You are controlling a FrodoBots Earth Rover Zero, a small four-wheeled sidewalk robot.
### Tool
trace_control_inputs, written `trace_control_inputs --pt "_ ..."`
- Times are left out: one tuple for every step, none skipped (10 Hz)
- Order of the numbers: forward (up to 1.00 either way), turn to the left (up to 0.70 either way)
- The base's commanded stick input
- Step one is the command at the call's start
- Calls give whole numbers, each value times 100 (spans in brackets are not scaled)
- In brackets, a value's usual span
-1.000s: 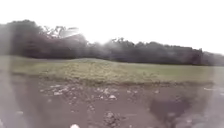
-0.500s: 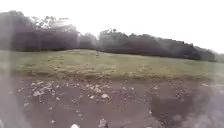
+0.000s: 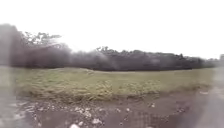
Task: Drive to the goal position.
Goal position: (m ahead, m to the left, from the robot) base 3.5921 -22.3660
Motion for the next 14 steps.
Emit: trace_control_inputs --pt "70 -35" --pt "70 -35" --pt "70 -35" --pt "70 -35" --pt "70 -35" --pt "70 -35" --pt "70 -35" --pt "70 -35" --pt "70 -35" --pt "25 -45" --pt "9 -10" --pt "6 0" --pt "5 0" --pt "-9 0"
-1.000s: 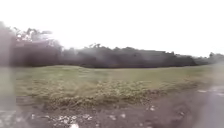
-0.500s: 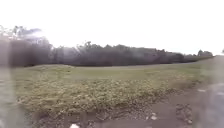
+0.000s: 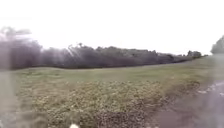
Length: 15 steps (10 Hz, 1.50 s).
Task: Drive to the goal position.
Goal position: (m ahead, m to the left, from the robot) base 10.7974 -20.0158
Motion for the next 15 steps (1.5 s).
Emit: trace_control_inputs --pt "-27 0" --pt "-70 35" --pt "-70 35" --pt "-70 35" --pt "-70 35" --pt "-70 35" --pt "-70 35" --pt "-70 35" --pt "-70 35" --pt "-70 35" --pt "-70 35" --pt "-70 35" --pt "-70 35" --pt "-70 35" --pt "-70 35"
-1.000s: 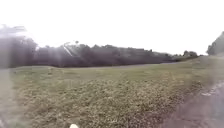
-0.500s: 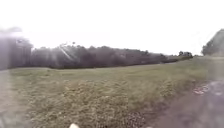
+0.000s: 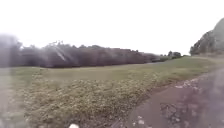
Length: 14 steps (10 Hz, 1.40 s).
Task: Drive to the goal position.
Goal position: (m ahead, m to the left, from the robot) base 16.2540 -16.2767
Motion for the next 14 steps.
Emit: trace_control_inputs --pt "-70 35" --pt "-70 35" --pt "-52 29" --pt "-18 18" --pt "4 0" --pt "6 0" --pt "10 0" --pt "38 0" --pt "65 0" --pt "70 -35" --pt "70 -35" --pt "70 -35" --pt "70 -35" --pt "70 -35"
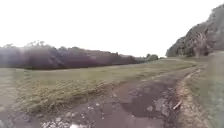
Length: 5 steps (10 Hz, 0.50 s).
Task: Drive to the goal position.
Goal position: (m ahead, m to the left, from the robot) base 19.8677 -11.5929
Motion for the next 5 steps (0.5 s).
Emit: trace_control_inputs --pt "70 -35" --pt "70 -35" --pt "70 -35" --pt "70 -35" --pt "70 -35"
